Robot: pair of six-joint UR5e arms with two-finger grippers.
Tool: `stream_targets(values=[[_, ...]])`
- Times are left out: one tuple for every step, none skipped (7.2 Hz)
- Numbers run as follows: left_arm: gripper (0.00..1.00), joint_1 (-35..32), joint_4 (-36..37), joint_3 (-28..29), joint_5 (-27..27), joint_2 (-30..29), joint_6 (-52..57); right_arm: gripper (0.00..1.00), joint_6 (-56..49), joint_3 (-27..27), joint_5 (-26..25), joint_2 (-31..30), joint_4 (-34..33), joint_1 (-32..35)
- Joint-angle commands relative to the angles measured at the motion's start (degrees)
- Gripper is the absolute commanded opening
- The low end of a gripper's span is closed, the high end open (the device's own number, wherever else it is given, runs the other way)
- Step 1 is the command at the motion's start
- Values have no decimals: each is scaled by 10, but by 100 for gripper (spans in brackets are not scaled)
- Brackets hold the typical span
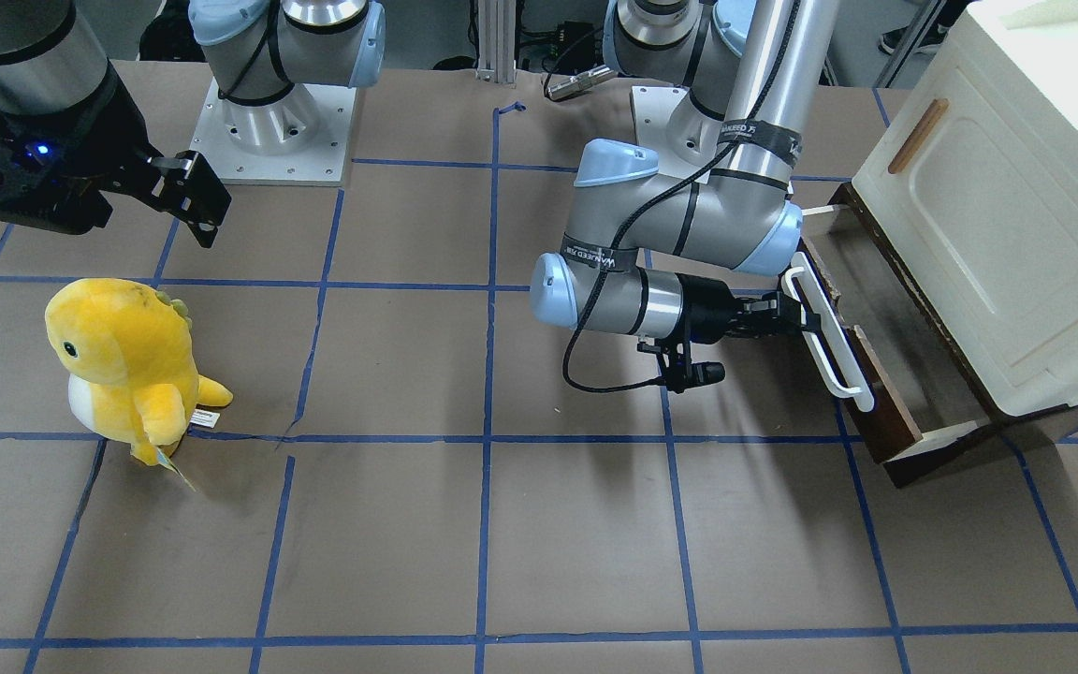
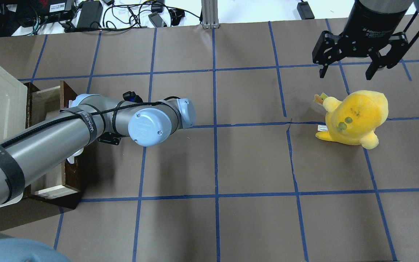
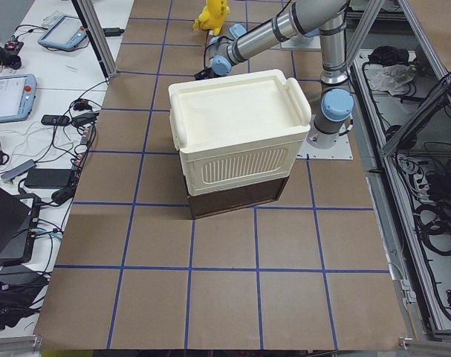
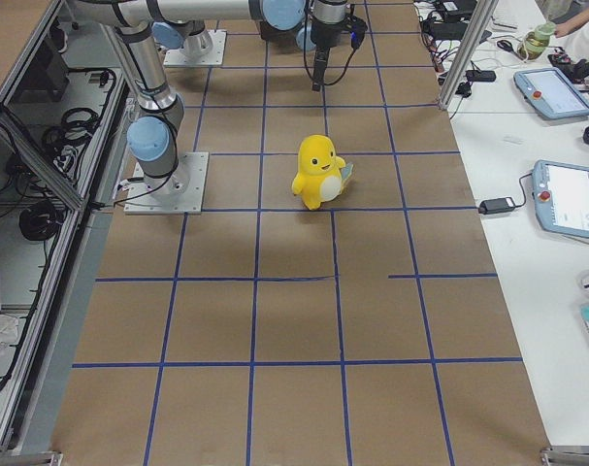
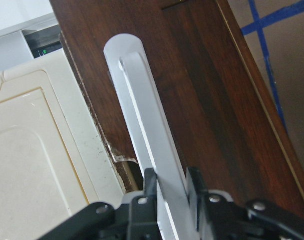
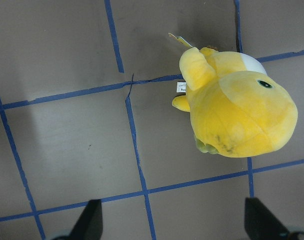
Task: Pull drawer sideways
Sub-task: 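Keep pulling the drawer outward with the left gripper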
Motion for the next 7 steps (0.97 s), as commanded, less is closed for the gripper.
stream_targets(values=[[23,-4,0,2,0,-1,4,100,0,0,0,0,0,-1],[23,-7,-1,6,-2,-1,4,100,0,0,0,0,0,0],[23,-8,-1,7,-2,-1,5,100,0,0,0,0,0,-1],[22,-10,-2,8,-1,-1,6,100,0,0,0,0,0,-1],[22,-12,-2,8,0,-1,7,100,0,0,0,0,0,0],[23,-17,-3,7,0,-1,7,100,0,0,0,0,0,0],[22,-17,-7,7,0,-1,7,100,0,0,0,0,0,0]])
